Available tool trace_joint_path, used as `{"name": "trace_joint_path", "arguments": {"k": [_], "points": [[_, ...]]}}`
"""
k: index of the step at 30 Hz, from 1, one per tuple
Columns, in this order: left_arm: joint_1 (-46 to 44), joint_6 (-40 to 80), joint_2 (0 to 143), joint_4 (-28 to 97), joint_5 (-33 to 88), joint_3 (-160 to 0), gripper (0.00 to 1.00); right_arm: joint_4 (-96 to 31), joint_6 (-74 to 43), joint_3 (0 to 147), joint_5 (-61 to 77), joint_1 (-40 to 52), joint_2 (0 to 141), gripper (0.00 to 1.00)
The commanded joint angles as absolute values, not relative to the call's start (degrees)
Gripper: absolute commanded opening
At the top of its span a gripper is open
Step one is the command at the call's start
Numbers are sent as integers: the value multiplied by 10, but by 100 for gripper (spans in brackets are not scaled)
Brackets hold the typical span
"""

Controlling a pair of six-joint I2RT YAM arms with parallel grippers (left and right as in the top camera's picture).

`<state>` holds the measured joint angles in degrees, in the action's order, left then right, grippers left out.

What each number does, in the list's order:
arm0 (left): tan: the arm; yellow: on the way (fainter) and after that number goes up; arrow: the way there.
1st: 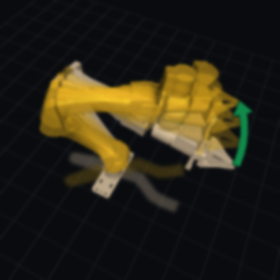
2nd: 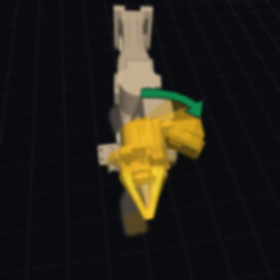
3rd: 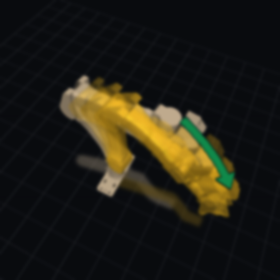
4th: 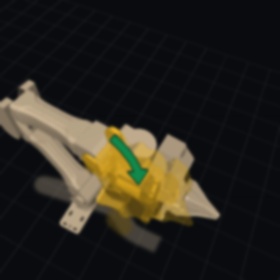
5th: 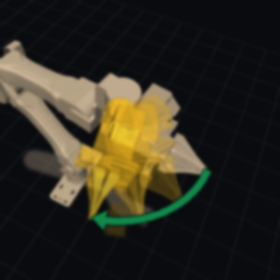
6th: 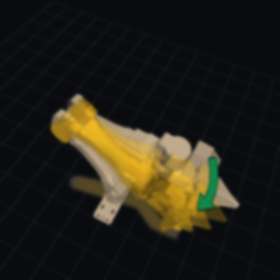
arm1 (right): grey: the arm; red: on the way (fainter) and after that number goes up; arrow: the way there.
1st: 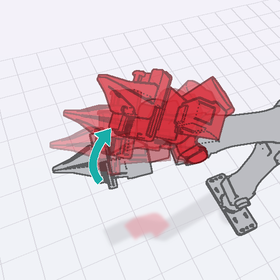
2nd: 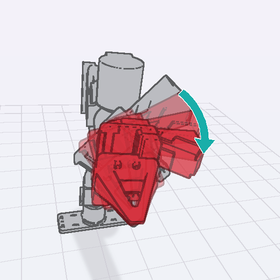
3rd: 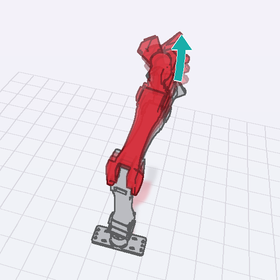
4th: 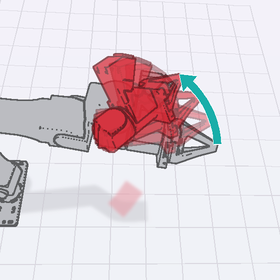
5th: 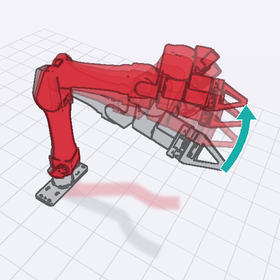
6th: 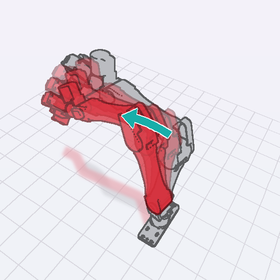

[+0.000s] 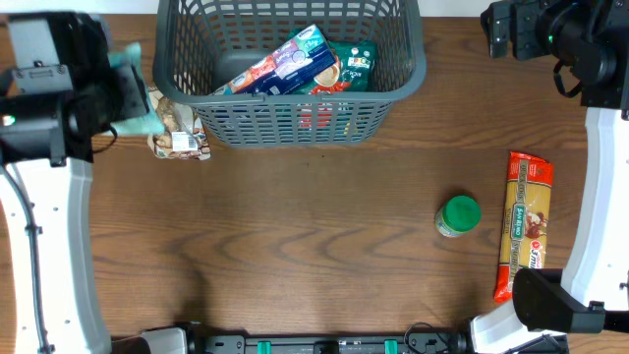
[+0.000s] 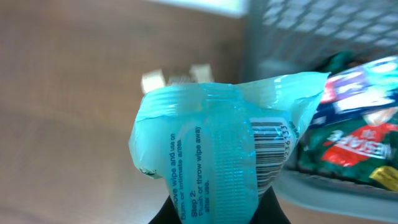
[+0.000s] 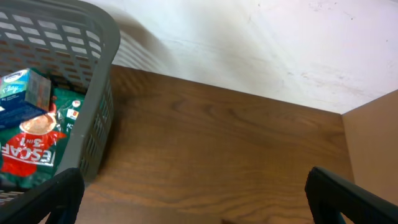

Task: Pack container
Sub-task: 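Lift the wipes pouch and lower it into the basket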

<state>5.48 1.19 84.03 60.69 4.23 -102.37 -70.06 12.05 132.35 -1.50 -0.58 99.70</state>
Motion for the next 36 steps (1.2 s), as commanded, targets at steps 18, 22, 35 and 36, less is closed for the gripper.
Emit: {"name": "trace_joint_path", "arguments": {"k": [18, 22, 35, 36], "points": [[-100, -523, 1002, 237, 71, -1060, 6, -712, 112, 1322, -15, -15, 997, 99], [-98, -523, 1075, 239, 71, -1060, 6, -718, 112, 1322, -15, -15, 997, 99], [-98, -491, 1214, 287, 69, -1060, 25, -731, 112, 1322, -15, -15, 997, 99], [-98, -482, 1218, 287, 69, -1060, 32, -731, 112, 1322, -15, -15, 997, 99]]}}
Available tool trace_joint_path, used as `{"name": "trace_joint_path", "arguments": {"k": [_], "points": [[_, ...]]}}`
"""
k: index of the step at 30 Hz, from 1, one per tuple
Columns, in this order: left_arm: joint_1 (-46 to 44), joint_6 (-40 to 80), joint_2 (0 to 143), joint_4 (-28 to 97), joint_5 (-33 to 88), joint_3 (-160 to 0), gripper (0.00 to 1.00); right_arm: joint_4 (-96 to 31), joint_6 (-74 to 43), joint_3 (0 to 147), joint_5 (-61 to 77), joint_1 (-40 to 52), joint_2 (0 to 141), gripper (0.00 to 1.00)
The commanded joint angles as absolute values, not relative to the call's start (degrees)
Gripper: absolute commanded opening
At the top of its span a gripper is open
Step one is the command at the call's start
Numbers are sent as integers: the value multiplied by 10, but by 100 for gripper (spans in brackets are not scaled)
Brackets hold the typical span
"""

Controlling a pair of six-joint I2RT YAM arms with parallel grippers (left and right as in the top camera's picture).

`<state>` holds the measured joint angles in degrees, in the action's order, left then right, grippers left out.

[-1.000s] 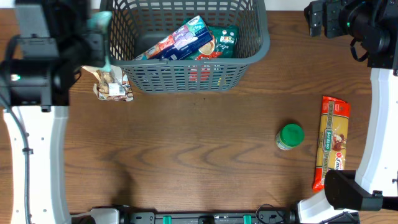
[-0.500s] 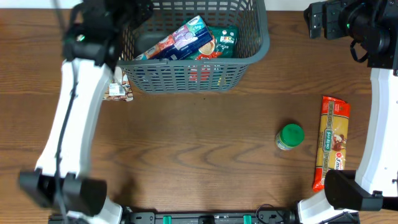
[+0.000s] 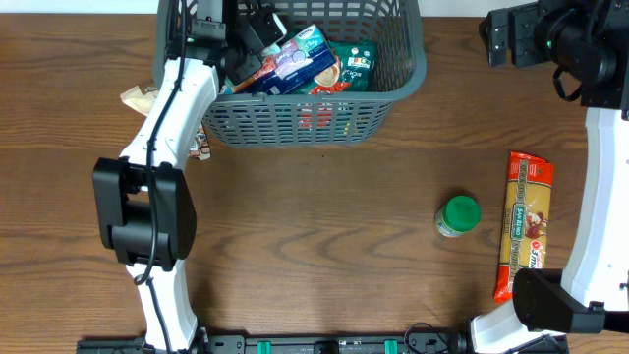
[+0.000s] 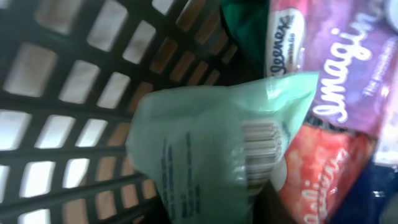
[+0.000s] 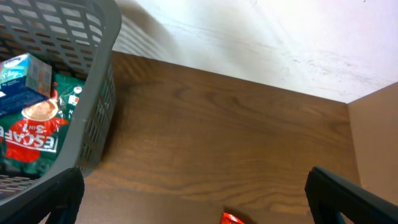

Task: Pack container
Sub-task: 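Lift the wipes pouch and lower it into the basket, then withdraw the left gripper beside the snack bag and move right arm out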

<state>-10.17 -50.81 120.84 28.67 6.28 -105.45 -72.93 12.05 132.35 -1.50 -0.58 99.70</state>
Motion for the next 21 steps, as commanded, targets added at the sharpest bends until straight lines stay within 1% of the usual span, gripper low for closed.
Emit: {"name": "trace_joint_path", "arguments": {"k": [1, 3, 4, 10, 12, 15, 17, 18, 19, 21], "points": [[-97, -470, 1223, 287, 69, -1060, 44, -731, 112, 1322, -15, -15, 997, 99], [-97, -446, 1225, 289, 69, -1060, 65, -731, 112, 1322, -15, -15, 997, 99], [-97, -440, 1224, 291, 69, -1060, 68, -731, 112, 1322, -15, -15, 997, 99], [-97, -432, 1175, 335, 69, -1060, 81, -731, 112, 1322, -15, -15, 997, 99], [-97, -431, 1134, 365, 69, -1060, 81, -729, 112, 1322, -15, -15, 997, 99], [-97, -396, 1064, 402, 69, -1060, 81, -723, 108, 1322, -15, -15, 997, 99], [-97, -370, 1014, 427, 68, -1060, 81, -708, 59, 1322, -43, -17, 997, 99], [-95, -349, 989, 439, 62, -1060, 82, -698, 21, 1323, -74, -19, 996, 99], [-93, -314, 965, 451, 44, -1060, 87, -691, -14, 1325, -109, -23, 996, 99], [-85, -242, 928, 480, 6, -1060, 89, -685, -76, 1335, -162, -39, 996, 99]]}}
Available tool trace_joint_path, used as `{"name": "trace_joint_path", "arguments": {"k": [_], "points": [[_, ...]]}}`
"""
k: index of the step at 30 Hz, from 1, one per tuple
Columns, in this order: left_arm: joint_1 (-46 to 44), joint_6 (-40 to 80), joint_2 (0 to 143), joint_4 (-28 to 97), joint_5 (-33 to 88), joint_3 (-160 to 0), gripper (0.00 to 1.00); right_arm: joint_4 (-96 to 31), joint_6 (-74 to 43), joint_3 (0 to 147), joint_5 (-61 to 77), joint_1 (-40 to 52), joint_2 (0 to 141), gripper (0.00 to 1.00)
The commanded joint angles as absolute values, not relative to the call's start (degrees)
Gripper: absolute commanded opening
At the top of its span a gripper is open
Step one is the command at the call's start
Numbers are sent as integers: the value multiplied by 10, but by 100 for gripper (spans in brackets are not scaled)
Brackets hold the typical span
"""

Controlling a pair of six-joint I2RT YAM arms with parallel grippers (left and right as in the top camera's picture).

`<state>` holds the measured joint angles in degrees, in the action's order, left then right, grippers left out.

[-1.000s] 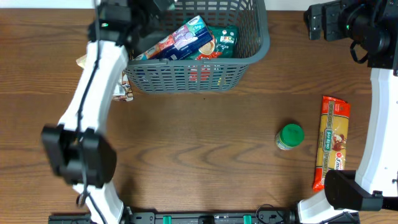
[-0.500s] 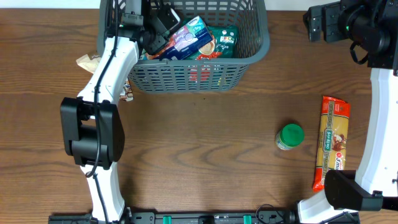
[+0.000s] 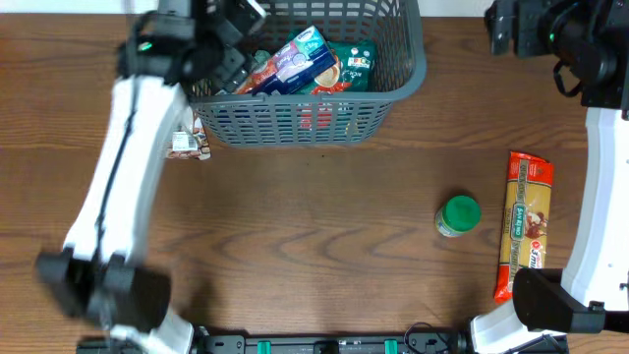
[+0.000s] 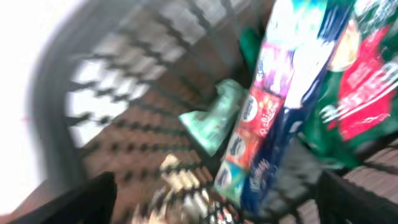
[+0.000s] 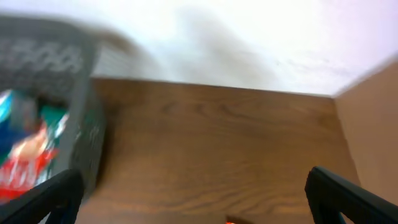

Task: Pack container
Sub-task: 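Withdraw the left gripper beside the snack bag and move right arm out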

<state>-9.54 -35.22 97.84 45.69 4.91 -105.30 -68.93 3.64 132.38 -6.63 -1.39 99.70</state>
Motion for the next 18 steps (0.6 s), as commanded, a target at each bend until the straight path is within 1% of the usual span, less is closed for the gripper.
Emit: {"name": "trace_joint_path", "arguments": {"k": [1, 3, 6, 8, 10, 11, 14, 18], "points": [[-76, -205, 910, 504, -12, -1060, 92, -684, -91, 1341, -169, -50, 996, 99], [-46, -143, 885, 559, -27, -1060, 99, -688, -109, 1360, -140, -90, 996, 99], [17, -68, 874, 624, -27, -1060, 99, -711, -134, 1367, -53, -157, 996, 99], [70, -19, 876, 657, -26, -1058, 99, -750, -154, 1367, 21, -213, 1002, 99], [119, 4, 877, 667, -13, -1049, 99, -801, -156, 1367, 85, -262, 1013, 99], [140, 4, 877, 667, -2, -1043, 99, -828, -156, 1366, 96, -277, 1019, 98], [190, 6, 877, 662, 15, -1020, 99, -896, -129, 1360, 91, -293, 1037, 98], [206, 3, 877, 659, 15, -982, 99, -973, -119, 1355, 62, -274, 1060, 98]]}}
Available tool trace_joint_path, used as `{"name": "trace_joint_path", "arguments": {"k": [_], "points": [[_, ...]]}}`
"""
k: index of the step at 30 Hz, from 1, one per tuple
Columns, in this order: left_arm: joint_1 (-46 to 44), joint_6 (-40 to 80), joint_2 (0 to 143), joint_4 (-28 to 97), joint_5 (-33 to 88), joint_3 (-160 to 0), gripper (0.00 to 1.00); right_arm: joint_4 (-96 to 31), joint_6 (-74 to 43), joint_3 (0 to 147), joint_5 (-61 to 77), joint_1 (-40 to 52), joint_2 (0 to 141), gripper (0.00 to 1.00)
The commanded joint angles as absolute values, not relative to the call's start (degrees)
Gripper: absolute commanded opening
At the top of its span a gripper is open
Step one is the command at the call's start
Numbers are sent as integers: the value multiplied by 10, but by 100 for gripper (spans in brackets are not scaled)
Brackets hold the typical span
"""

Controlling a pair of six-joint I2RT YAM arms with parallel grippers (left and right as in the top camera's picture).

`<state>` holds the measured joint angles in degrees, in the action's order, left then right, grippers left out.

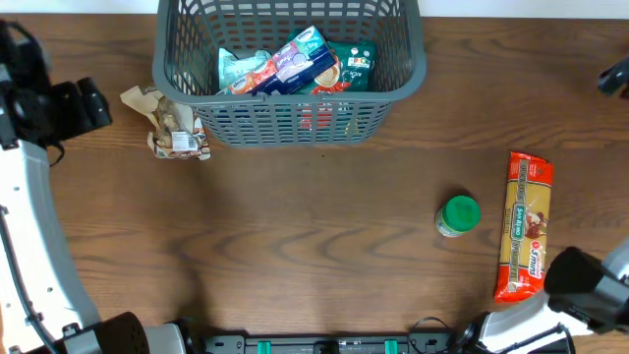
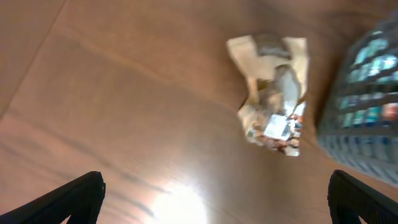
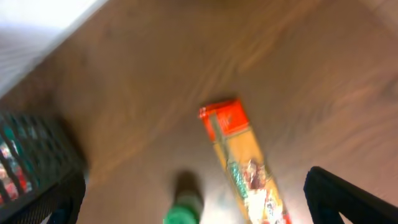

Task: Pack container
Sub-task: 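Withdraw the left gripper beside the snack bag and move right arm out, then reach the right gripper down to the green-lidded jar and grasp it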

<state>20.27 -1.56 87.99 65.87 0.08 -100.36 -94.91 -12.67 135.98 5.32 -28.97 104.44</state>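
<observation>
The grey basket at the back holds a teal wipes pack, a tissue pack and a green coffee packet. A crumpled beige packet lies just left of the basket. My left gripper hangs open and empty at the far left, short of that packet. A green-lidded jar and a long pasta packet lie at the right. My right gripper is open and empty, high above them; the overhead view shows only a bit of that arm at the right edge.
The basket wall shows at the right of the left wrist view and the basket at the left of the right wrist view. Bare wooden table lies between basket, jar and front edge. The right arm's base stands at the front right.
My left gripper has gone from over the basket's left end to the far left of the table, open. My right wrist has swung from facing the wall to looking down on the pasta and jar.
My left gripper held the teal wipes pack just left of the basket. Then it was inside the basket, still shut on the pack. Then it was open above the basket with the pack lying inside. Now it is far left and the pack rests in the basket.
</observation>
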Motion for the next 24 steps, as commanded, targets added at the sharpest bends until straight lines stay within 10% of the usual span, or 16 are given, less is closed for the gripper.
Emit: {"name": "trace_joint_path", "arguments": {"k": [1, 24], "points": [[205, -2, 877, 657, 15, -969, 99, -973, -111, 1344, 60, -264, 1063, 97], [137, -55, 875, 601, 21, -846, 99, -885, -130, 1028, -28, 13, 884, 99]]}}
